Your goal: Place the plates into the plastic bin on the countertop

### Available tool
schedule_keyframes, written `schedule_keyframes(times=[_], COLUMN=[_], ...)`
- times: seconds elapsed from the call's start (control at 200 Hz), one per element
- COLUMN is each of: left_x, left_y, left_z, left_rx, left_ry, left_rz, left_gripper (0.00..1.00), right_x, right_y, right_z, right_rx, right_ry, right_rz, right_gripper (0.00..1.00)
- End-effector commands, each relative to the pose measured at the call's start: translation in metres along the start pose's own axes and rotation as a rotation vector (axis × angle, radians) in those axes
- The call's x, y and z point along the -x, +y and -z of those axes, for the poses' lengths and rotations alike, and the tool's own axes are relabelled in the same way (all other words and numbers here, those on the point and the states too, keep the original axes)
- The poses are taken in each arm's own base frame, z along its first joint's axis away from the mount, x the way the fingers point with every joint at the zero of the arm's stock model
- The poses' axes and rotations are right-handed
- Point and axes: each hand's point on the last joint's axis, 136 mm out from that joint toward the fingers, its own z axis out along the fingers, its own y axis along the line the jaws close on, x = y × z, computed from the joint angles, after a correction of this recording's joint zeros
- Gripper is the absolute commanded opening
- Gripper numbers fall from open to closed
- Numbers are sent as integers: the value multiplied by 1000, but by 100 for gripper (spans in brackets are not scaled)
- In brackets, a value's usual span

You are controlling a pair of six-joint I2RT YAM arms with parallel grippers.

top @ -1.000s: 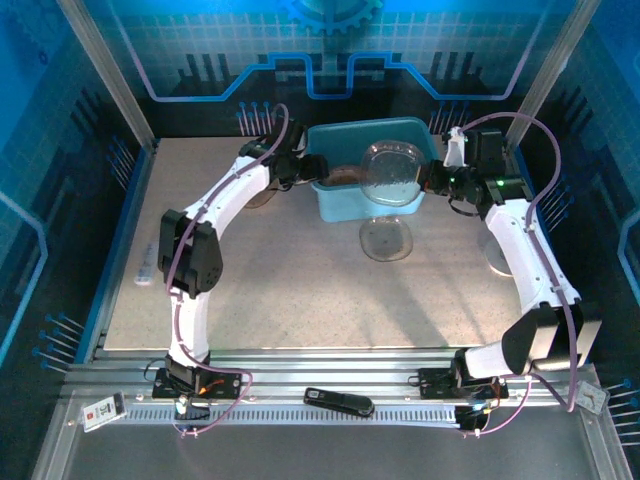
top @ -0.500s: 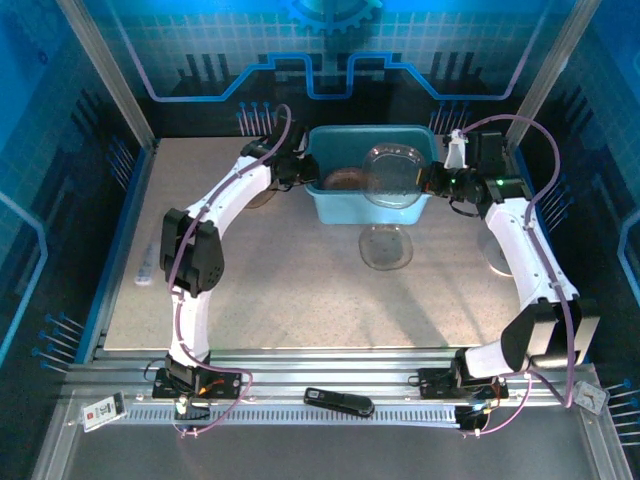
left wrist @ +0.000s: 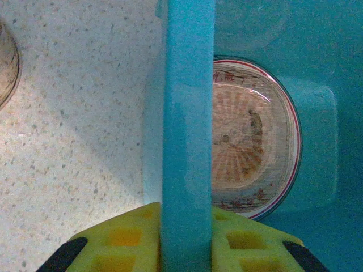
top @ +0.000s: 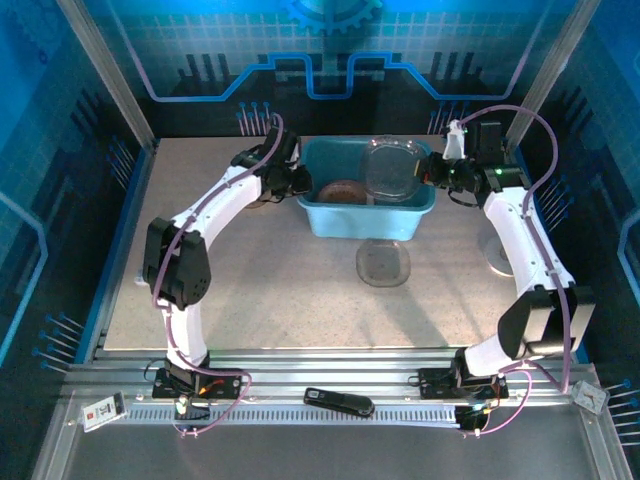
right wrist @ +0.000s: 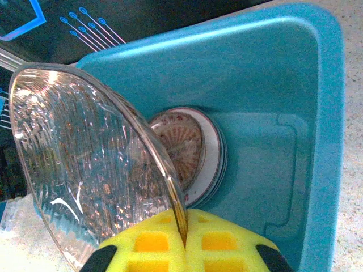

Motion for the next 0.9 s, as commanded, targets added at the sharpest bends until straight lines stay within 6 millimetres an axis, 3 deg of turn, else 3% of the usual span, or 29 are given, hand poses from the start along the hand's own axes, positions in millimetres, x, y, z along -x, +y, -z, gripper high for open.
schedule_keyframes(times=[0.0, 0.24, 0.49, 0.695, 0.895], left_x=[-26, -41, -50, -53, -48], left_y=[-7, -8, 1, 2, 1], left_z=[14, 20, 24, 23, 27], left_rx=[-45, -37, -3, 5, 6], left_ry=[75, 96, 47, -20, -104], left_rz=[53, 49, 91, 82, 56], left_gripper=[18, 16, 17, 15, 13], right_x=[8, 16, 1, -17, -29], right_y=[12, 36, 58, 60, 58], right_z=[-1, -19, -51, -81, -95], right_rx=[33, 59, 62, 48, 41], right_ry=[13, 54, 148, 213, 256], right_rz=[10, 54, 84, 79, 80], right_gripper=[2, 2, 2, 2, 1])
